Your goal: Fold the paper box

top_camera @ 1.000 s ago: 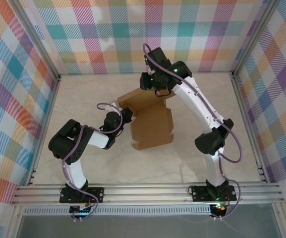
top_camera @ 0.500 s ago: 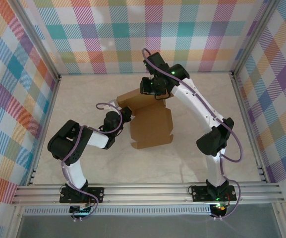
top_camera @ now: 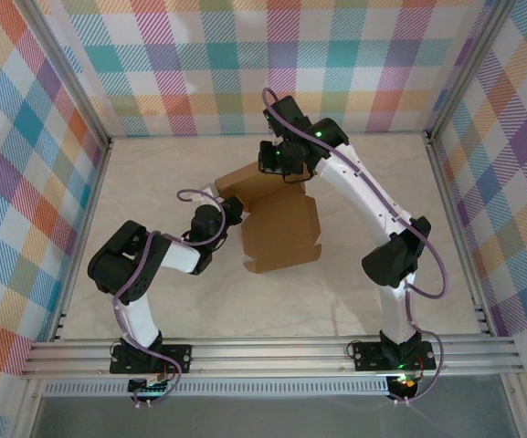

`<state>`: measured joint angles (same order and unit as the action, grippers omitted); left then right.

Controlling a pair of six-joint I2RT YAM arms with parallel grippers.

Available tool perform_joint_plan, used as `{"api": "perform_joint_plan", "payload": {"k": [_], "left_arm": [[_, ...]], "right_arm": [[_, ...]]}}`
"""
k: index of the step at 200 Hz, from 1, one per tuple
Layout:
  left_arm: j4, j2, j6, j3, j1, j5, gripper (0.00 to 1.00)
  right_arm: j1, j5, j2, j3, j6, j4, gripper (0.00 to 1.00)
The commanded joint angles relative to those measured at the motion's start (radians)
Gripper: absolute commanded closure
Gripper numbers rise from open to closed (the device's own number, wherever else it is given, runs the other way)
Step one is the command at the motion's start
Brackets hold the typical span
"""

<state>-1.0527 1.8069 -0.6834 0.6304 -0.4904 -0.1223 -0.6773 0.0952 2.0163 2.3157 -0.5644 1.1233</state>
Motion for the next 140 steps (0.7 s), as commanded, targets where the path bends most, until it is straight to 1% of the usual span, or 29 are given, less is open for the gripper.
{"api": "perform_joint_plan", "payload": {"k": [1, 5, 12, 17, 29, 38, 43, 48, 66, 80, 92, 106, 124, 140], "left_arm": [[-0.071, -0.017, 0.004, 0.008, -0.011, 0.005, 0.87], [-0.071, -0.018, 0.004, 0.008, -0.011, 0.005, 0.87], [-0.067, -0.020, 0.003, 0.008, -0.011, 0.004, 0.87], [-0.066, -0.023, 0.002, 0.008, -0.011, 0.004, 0.87], [-0.057, -0.026, 0.001, 0.009, -0.011, 0.004, 0.87], [-0.051, -0.028, -0.001, 0.011, -0.011, 0.008, 0.87], [-0.048, -0.029, -0.001, 0.013, -0.011, 0.011, 0.88], [-0.043, -0.029, -0.001, 0.015, -0.011, 0.014, 0.88], [-0.019, -0.032, 0.005, 0.026, -0.011, 0.035, 0.90], [0.066, -0.046, 0.000, 0.048, -0.011, 0.040, 0.92], [0.151, -0.064, 0.004, 0.070, -0.010, 0.051, 0.93], [0.209, -0.083, 0.013, 0.081, -0.008, 0.065, 0.93], [0.286, -0.108, 0.018, 0.095, 0.000, 0.093, 0.95], [0.359, -0.126, 0.029, 0.113, 0.010, 0.133, 1.00]], "right_arm": [[0.002, 0.002, -0.032, 0.004, 0.000, 0.008, 0.73], [0.003, 0.001, -0.035, 0.004, 0.000, 0.007, 0.74], [0.002, -0.001, -0.036, -0.002, 0.001, 0.004, 0.82], [0.003, -0.002, -0.037, -0.003, 0.001, 0.002, 0.86], [0.002, -0.006, -0.042, -0.009, 0.001, -0.005, 0.86], [0.002, -0.010, -0.049, -0.013, 0.003, -0.011, 0.79], [0.003, -0.014, -0.054, -0.016, 0.004, -0.016, 0.70], [0.002, -0.021, -0.063, -0.022, 0.005, -0.021, 0.65], [0.002, -0.053, -0.109, -0.055, 0.007, -0.058, 0.53], [0.002, -0.063, -0.161, -0.100, 0.012, -0.087, 0.44], [0.002, -0.057, -0.221, -0.155, 0.023, -0.121, 0.38], [0.006, -0.022, -0.319, -0.249, 0.048, -0.180, 0.32], [0.029, 0.024, -0.441, -0.375, 0.079, -0.245, 0.31], [0.106, 0.018, -0.567, -0.508, 0.092, -0.303, 0.30]]}}
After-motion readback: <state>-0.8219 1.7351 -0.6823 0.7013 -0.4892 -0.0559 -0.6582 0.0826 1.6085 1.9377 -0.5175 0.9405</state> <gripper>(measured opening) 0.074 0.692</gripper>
